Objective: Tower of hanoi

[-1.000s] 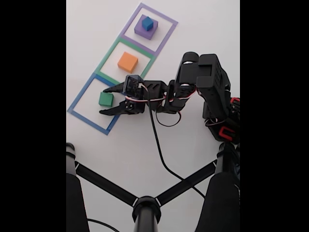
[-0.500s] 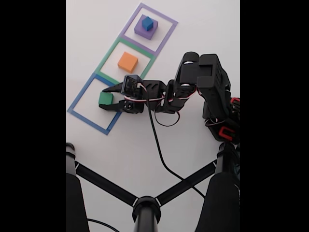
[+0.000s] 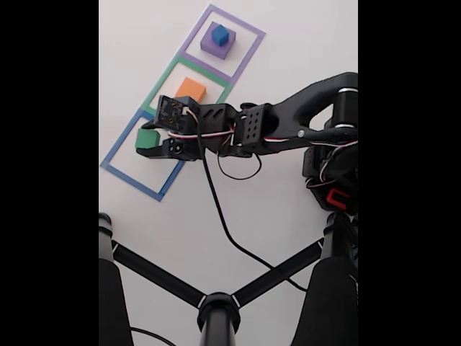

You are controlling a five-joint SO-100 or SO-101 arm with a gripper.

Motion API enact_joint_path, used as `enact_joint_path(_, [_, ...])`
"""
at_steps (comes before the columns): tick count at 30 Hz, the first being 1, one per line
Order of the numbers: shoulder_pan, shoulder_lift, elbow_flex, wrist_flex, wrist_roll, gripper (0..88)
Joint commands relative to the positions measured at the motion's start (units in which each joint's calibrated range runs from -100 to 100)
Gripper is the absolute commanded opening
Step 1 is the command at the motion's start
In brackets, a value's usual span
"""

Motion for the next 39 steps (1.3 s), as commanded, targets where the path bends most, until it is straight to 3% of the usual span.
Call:
enact_joint_path(1, [2.71,-13.79,-13.50,29.26,0.00,4.7])
enact_joint_path(10, [8.74,-18.76,-49.39,76.85,0.00,4.3])
enact_joint_path(15, [11.86,-17.64,-66.83,93.20,0.00,4.3])
enact_joint_path(20, [14.00,-16.92,-77.19,102.03,0.00,3.9])
enact_joint_path(26, [16.28,-18.44,-73.65,101.70,0.00,3.9])
enact_joint_path(30, [18.72,-21.00,-62.93,94.74,0.00,4.4])
enact_joint_path(39, [23.15,-31.50,-19.58,55.49,0.00,4.4])
